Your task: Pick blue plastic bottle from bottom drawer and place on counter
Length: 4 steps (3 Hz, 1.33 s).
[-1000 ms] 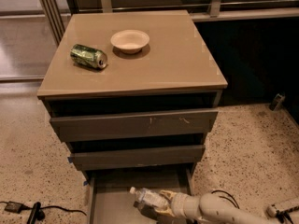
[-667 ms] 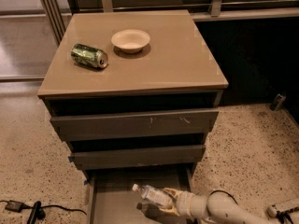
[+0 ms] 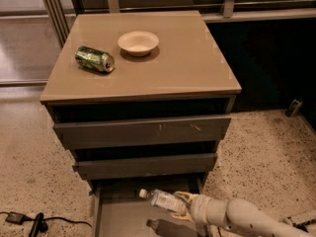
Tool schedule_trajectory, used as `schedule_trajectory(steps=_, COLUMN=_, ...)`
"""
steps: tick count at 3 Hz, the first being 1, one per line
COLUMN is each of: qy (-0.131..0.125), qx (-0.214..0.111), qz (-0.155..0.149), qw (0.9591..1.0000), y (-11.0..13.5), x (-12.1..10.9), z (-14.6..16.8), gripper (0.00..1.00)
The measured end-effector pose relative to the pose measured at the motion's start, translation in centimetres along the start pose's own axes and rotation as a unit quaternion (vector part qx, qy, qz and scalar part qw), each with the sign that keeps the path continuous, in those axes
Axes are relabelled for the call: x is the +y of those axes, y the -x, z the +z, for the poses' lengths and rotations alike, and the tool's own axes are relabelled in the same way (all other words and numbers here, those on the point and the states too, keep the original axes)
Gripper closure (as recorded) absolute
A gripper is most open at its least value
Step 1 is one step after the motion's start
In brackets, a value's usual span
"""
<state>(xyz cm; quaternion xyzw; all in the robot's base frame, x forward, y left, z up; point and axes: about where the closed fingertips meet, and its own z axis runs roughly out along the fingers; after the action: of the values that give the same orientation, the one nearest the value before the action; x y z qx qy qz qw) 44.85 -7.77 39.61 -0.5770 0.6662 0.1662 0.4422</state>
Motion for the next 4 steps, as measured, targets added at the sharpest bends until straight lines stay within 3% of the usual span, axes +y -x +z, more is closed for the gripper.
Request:
schedule_trajectory(steps=2, qy=-0.002, qx=0.013, qz=-0.075, qw=0.9971, y=8.9, x=-4.3, z=-5.2, gripper=1.00)
schedule_trajectory(steps=3, qy=-0.002, qx=0.013, qz=-0.075, qw=0.9971, y=8.9, x=-4.3, z=-5.2, gripper=1.00)
schedule_trajectory(steps=4, qy=-0.003, qx=0.012, qz=-0.083, qw=0.9964, y=10.3, x=-6.5, z=-5.9, gripper=1.00)
